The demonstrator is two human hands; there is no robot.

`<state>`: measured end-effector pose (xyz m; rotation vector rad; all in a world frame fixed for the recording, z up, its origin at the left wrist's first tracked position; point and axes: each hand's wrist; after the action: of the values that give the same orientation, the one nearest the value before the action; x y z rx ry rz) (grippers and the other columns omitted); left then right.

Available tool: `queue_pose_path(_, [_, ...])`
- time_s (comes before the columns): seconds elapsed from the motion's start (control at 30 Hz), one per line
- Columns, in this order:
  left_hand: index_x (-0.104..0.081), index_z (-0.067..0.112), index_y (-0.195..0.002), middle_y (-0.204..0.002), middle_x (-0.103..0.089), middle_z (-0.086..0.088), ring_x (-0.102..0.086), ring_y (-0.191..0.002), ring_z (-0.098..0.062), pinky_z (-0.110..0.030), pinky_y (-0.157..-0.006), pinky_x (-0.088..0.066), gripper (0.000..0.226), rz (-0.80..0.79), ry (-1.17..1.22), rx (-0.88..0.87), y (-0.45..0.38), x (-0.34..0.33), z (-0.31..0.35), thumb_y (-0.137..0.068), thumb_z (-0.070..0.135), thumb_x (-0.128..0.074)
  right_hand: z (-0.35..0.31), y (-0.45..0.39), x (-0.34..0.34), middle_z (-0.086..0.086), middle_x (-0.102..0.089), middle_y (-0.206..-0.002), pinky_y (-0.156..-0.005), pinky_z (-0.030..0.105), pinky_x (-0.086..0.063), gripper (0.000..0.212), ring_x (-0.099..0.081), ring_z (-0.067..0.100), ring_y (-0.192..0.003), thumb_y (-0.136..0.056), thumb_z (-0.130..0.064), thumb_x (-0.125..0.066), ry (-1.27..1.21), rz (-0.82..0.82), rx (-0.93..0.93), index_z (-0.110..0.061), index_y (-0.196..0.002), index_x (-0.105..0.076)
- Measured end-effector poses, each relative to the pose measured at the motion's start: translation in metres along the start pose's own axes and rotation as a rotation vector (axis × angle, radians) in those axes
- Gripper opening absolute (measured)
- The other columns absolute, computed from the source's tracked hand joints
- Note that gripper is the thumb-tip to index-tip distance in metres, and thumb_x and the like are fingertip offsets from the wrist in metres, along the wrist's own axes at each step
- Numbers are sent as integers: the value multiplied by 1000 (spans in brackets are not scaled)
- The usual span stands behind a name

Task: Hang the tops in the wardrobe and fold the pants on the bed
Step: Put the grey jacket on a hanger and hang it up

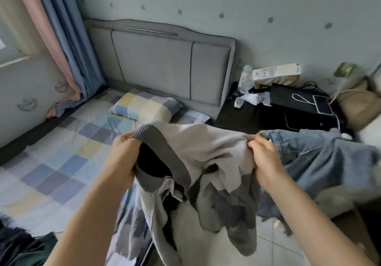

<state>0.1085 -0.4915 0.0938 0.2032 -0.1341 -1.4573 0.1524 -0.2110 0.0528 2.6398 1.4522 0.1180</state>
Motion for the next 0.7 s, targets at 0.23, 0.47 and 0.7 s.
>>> queue_pose_path(0.23, [-71, 25, -50, -52, -66, 3, -63, -48, -10, -18, -44, -48, 50, -297, -45, -74, 31, -120, 21, -90, 3, -51, 15, 6, 65, 15, -67, -91, -77, 38, -47, 17, -61, 29, -91, -84, 4, -56, 555, 56, 222, -4, -89, -71])
queue_pose_path(0.47, [-61, -8, -84, -72, -60, -23, -57, -70, -22, -35, -67, -45, 25, -635, -216, -128, 61, -229, 15, -72, 5, -42, 1, 44, 95, -11, -50, -107, -86, 22, -44, 33, -51, 3, -98, -72, -25, -61, 536, -148, 243, -37, -100, -49])
queue_pose_path(0.7, [-67, -3, -83, -75, -64, -20, -59, -70, -23, -35, -67, -47, 25, -876, -282, -200, 73, -314, 22, -85, -1, -42, 14, 44, 143, -11, -33, -109, -78, 21, -42, 46, -46, 9, -97, -75, -14, -60, 803, 407, 301, -26, -113, -37])
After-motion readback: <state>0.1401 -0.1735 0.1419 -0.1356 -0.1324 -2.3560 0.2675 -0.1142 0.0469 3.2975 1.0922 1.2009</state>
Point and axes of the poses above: each hand's wrist, its own y-axis away from the middle knuckle, its own x-axis out of the back of the hand, z = x × y
